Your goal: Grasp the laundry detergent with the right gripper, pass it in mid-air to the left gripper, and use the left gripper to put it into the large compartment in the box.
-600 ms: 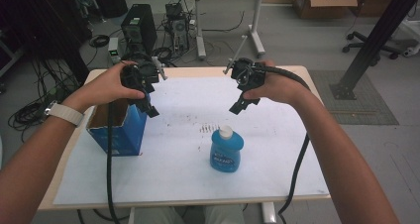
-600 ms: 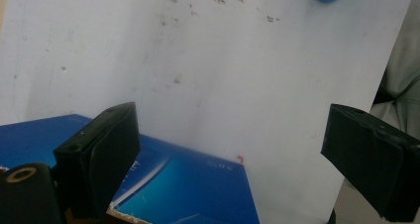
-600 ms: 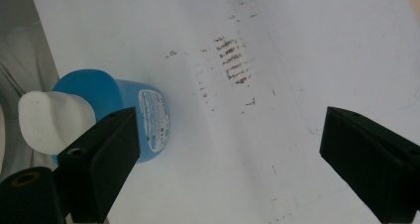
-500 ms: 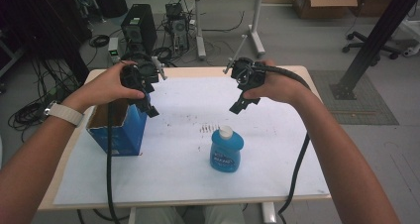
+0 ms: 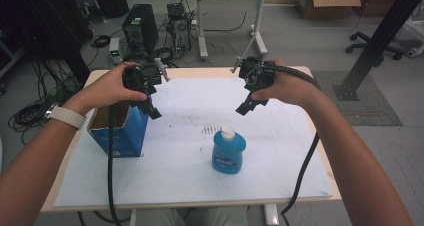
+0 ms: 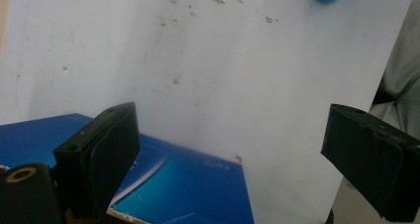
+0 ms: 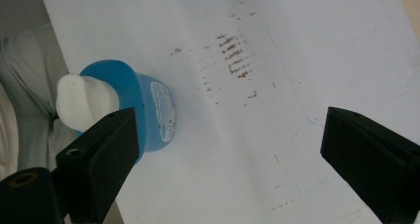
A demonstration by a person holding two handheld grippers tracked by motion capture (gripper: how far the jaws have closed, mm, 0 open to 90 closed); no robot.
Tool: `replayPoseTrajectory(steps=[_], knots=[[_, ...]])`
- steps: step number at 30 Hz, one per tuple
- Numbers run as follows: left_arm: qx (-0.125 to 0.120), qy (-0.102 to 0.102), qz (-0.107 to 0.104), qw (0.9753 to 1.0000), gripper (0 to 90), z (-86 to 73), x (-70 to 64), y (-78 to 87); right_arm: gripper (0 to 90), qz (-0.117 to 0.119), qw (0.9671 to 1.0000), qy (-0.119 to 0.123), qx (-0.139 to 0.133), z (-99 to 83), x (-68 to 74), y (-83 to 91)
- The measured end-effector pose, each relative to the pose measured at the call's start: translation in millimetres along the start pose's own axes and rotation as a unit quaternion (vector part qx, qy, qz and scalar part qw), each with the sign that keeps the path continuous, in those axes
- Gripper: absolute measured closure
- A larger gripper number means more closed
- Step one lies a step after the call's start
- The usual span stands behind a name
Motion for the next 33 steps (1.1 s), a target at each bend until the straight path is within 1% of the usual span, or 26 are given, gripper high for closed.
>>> replayPoseTrajectory(steps=[2,7,8,12,20,23,33], knots=[[0.001,0.000,0.000,1.0000,8.3,0.2,0.1,-0.1,6.8,0.001,1.0000,-0.005,-0.002,-0.6,1.6,2.0],[-0.001,0.000,0.001,1.0000,8.3,0.2,0.3,-0.2,6.2,0.004,1.0000,-0.005,-0.003,-2.8,6.5,5.8],[-0.002,0.000,0.001,1.0000,8.3,0.3,0.3,-0.1,6.1,0.005,0.9999,-0.008,-0.003,-3.3,7.6,6.8],[-0.002,0.001,0.002,1.0000,8.3,0.2,-0.5,0.2,5.1,0.004,0.9999,-0.010,-0.005,-5.7,10.2,11.2],[0.000,0.000,0.005,1.0000,8.4,-0.1,-2.0,1.5,4.6,0.009,0.9999,-0.008,-0.009,-15.2,23.1,16.2],[0.000,0.000,0.006,1.0000,8.4,-0.1,-2.5,1.9,4.4,0.010,0.9999,-0.011,-0.006,-18.5,26.0,16.7],[-0.003,0.002,0.010,0.9999,8.4,-1.6,-4.0,4.7,5.1,0.008,0.9998,-0.004,-0.019,-25.2,35.4,18.7]])
Point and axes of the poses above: each handheld gripper's, and its own axes: y roughly backward along the jaws, z roughly out of its top, x roughly to its left, the point moved 10 cm from there along -y, roughly forward along the jaws
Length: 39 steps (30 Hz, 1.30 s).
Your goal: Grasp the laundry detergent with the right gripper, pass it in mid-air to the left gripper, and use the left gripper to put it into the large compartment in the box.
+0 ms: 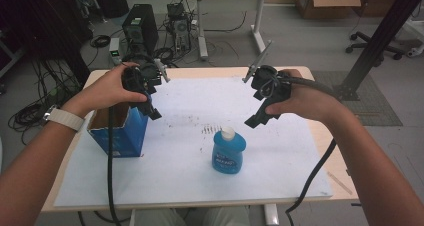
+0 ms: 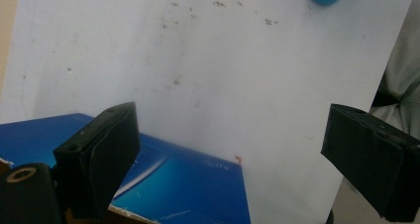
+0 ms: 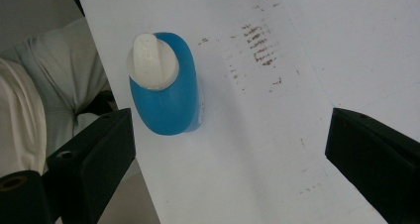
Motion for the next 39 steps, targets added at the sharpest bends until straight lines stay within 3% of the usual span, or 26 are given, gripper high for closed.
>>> replayPoseTrajectory(steps=[21,39], knots=[[-0.005,0.002,0.005,1.0000,8.4,-2.0,-1.8,3.6,5.8,0.009,0.9998,-0.002,-0.016,-12.7,20.3,-5.0],[-0.007,0.006,0.011,0.9999,8.4,-4.5,-2.4,6.4,5.7,0.015,0.9992,-0.008,-0.036,-27.8,22.8,-15.8]])
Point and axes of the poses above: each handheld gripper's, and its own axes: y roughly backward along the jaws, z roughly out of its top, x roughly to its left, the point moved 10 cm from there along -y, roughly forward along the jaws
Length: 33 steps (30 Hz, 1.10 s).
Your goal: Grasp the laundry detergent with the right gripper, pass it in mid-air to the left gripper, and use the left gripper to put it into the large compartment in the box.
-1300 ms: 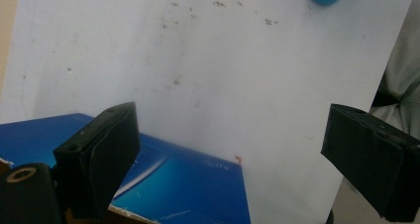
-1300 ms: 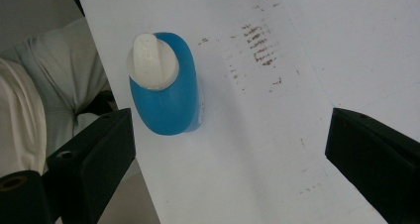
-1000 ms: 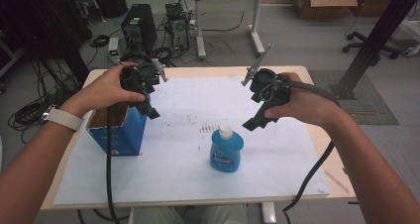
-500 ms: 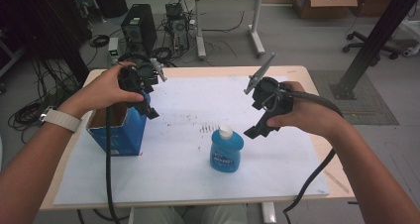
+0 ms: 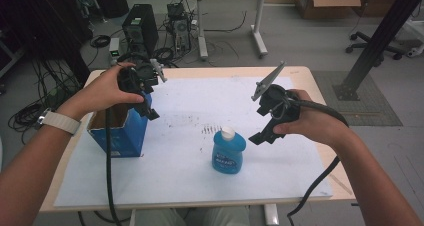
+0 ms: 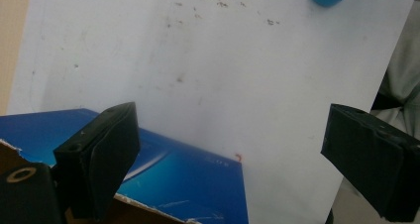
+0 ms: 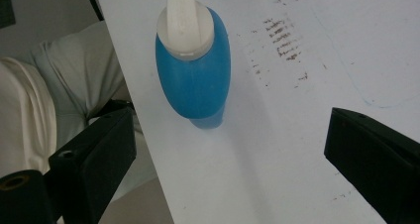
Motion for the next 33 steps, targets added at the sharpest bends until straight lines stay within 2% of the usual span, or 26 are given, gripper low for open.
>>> replayPoseTrajectory(steps=[13,33], knots=[[-0.002,-0.002,0.000,1.0000,8.4,0.6,0.0,-1.4,5.3,0.008,1.0000,-0.002,-0.004,-5.7,5.0,-13.8],[-0.001,-0.004,-0.004,1.0000,8.4,2.8,-0.3,-4.1,5.9,0.006,0.9998,-0.001,-0.020,-16.3,7.3,-30.3]])
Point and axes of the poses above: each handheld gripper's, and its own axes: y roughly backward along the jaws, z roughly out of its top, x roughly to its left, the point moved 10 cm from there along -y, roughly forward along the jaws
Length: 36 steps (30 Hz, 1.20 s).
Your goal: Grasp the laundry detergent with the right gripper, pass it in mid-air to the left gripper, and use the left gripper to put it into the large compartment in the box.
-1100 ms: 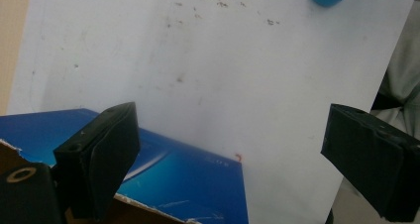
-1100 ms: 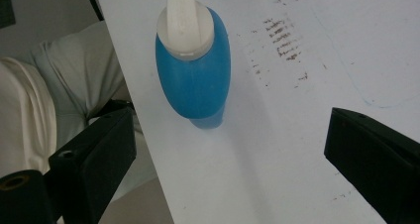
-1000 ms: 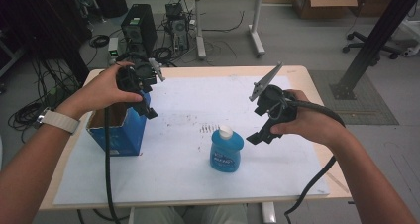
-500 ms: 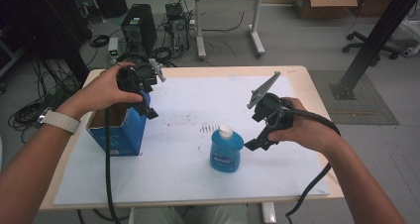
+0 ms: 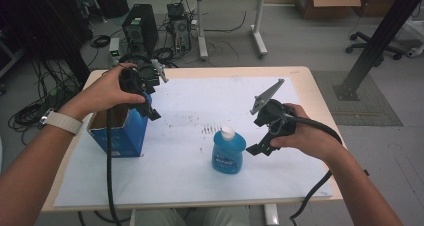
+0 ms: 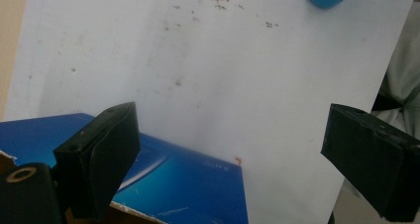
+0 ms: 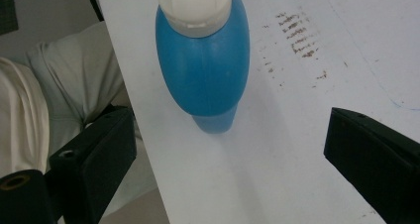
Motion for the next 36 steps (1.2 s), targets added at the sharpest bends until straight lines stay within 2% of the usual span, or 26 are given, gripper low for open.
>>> replayPoseTrajectory(steps=[13,36], knots=[[0.002,0.000,-0.002,1.0000,8.4,0.5,0.1,-3.0,5.3,0.010,0.9999,-0.003,-0.011,-4.9,1.4,-11.4],[0.001,0.000,-0.004,1.0000,8.4,0.3,-0.9,-5.8,5.0,0.008,0.9995,0.003,-0.031,-8.9,4.5,-34.7]])
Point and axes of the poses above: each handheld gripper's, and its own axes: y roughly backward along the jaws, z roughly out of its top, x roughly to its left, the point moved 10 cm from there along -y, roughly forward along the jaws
